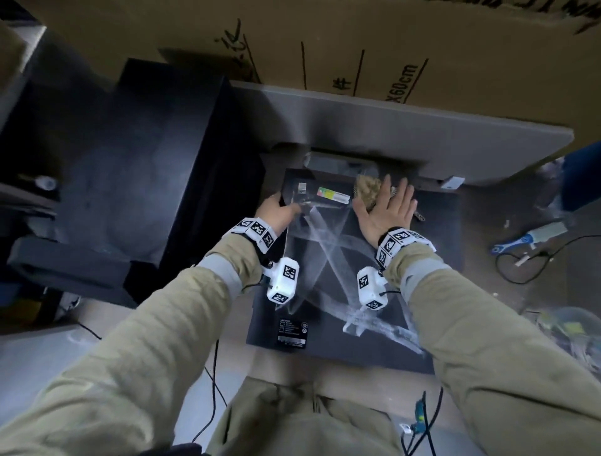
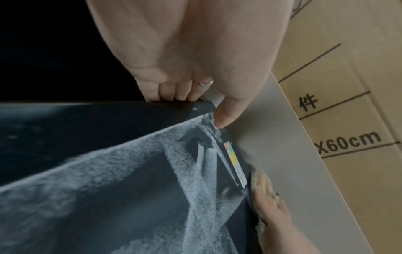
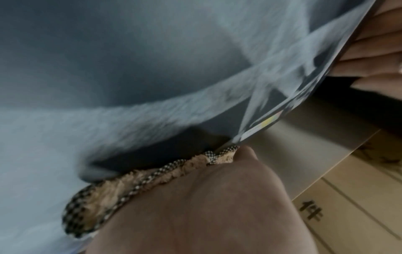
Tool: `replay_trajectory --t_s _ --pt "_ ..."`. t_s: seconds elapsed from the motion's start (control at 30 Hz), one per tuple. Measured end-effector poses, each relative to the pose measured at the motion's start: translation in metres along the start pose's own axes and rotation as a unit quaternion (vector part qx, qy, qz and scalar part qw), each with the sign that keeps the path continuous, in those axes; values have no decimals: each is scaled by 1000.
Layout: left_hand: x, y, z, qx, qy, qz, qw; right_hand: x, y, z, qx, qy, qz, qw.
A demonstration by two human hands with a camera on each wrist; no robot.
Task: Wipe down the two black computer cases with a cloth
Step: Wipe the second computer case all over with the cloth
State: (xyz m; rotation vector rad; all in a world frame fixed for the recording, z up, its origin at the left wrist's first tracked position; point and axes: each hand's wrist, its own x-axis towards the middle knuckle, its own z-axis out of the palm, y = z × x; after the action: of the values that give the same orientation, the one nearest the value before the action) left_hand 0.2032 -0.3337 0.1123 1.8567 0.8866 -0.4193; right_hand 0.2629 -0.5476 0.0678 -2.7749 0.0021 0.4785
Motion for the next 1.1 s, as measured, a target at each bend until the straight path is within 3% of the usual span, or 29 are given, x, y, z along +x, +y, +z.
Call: replay_trajectory --t_s 0.33,0.47,0.6,0.8,1.1 --pt "-7 -61 -20 -159 -39 -13 986 -10 -112 48 -53 -64 -169 982" --pt "-10 -69 -18 -203 -51 -16 978 -15 -118 47 -51 -109 -227 966" --pt "-15 -56 -17 -162 -58 -3 985 -40 -105 52 -49 -113 -268 956" --pt "-22 -39 5 -78 -23 -17 997 -57 -53 39 -50 -83 -188 977" --pt "-32 -24 38 54 72 -98 991 -58 32 16 -35 3 -74 997"
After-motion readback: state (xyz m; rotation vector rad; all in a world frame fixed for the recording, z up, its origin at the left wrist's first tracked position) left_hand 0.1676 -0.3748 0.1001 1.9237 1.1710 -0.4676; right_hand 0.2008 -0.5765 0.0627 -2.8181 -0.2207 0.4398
